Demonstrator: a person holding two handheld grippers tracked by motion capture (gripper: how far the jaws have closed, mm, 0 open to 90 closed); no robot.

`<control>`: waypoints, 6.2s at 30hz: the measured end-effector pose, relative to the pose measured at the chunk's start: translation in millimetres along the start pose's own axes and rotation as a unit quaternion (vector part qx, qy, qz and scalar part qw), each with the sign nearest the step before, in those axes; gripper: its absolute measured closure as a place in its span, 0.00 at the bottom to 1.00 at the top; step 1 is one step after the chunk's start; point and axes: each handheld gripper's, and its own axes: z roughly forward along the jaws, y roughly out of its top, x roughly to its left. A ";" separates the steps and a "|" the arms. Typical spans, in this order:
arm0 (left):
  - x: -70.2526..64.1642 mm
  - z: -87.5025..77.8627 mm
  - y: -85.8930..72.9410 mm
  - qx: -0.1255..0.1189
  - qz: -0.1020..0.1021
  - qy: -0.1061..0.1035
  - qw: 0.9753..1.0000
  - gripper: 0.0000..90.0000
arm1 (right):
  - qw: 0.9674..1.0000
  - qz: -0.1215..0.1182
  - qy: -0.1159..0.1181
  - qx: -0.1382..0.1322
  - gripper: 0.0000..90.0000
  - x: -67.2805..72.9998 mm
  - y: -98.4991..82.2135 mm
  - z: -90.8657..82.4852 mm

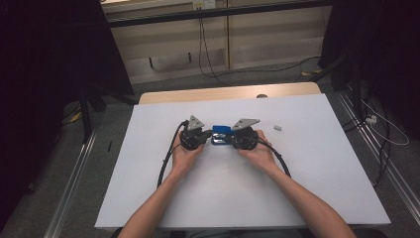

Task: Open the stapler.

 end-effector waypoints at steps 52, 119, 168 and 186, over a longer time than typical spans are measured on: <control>-1.4 -9.8 17.2 -0.044 -0.022 -0.016 0.999 1.00 | 1.000 -0.003 -0.003 -0.007 1.00 3.7 -0.3 2.4; -3.7 1.0 19.9 -0.030 -0.031 -0.028 0.999 1.00 | 0.996 -0.002 -0.048 -0.075 1.00 18.1 21.0 5.7; -4.7 10.7 12.9 -0.006 -0.029 -0.035 0.999 1.00 | 0.993 0.024 -0.077 -0.090 1.00 18.1 19.0 9.6; -4.4 10.7 12.6 -0.006 -0.030 -0.035 0.999 1.00 | 0.990 0.040 -0.085 -0.104 1.00 15.1 21.4 4.2</control>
